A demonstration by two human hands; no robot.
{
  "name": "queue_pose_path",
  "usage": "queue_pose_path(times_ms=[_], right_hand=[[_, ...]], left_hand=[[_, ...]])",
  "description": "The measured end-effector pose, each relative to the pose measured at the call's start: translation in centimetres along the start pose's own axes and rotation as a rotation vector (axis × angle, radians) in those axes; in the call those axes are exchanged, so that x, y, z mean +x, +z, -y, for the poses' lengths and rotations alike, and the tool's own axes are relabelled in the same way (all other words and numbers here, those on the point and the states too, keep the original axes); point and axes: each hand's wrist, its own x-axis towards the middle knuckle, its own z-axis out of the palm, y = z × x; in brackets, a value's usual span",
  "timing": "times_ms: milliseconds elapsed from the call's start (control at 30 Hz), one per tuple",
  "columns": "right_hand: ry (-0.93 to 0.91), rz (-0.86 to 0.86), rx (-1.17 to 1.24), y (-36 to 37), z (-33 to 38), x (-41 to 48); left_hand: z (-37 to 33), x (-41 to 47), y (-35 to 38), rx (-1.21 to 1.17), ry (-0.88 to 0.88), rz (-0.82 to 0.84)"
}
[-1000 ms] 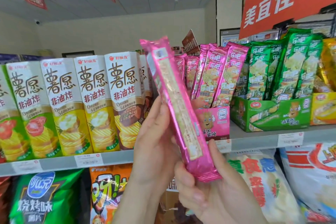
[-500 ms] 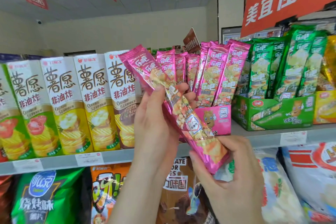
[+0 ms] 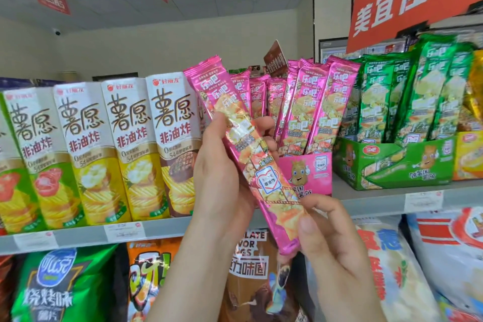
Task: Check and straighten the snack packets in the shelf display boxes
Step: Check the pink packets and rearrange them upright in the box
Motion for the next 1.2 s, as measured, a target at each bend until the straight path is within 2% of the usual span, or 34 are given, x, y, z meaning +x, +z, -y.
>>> queue_pose_path(times_ms=[100,267,367,433,533,567,667,733,833,933,1000,1100,1200], right_hand=[[0.066,-0.032,0.026,-1.0,-0.8,0.6],[0.074,-0.017,0.009,-1.0,-0.8,0.7],[0.06,-0.027,-0.076,-1.2,-1.0,0.9],[0.036,-0.038,-0.122,-1.3,-0.7,1.3],[-0.01,-0.023,-0.247,-1.8,0.5,2.8],[-0.026,0.004,-0.31,-1.9,1.2,3.5],[-0.114,0.123,-0.458,-2.0,3.7,5.9],[-0.196,0.202,-0.599,-1.8,5.5,7.6],[-0.357,0.217,-0.807,-0.9,8.0,10.3],[-0.53,0.094,-0.897,-0.8,10.7,13.9],[-0.613,0.024,-0.933,-1.0,12.4,16.6],[-0.567,0.045,-0.895,-1.4,14.3,20.9],[-0.374,0.154,-0.858,-1.2,14.8,24.4]], left_hand=[[-0.2,0.5,0.0,-0.055,0.023,0.046],[-1.5,1.6,0.9,0.188,0.145,-0.018],[-3.5,2.9,1.5,0.249,0.235,0.03],[-5.7,4.1,2.1,0.402,0.332,0.158],[-9.2,5.7,3.4,0.825,0.55,0.368],[-10.4,6.4,3.6,0.921,0.573,0.422],[-14.0,8.1,4.1,1.014,0.396,0.629],[-15.1,9.3,4.3,0.976,0.348,0.692],[-15.4,11.3,5.5,0.874,0.499,0.538],[-15.8,13.7,6.2,0.752,0.647,0.334],[-16.2,15.1,6.5,0.685,0.72,0.267],[-15.8,17.0,7.0,0.769,0.756,0.265],[-14.1,18.6,7.2,1.05,0.71,0.329]])
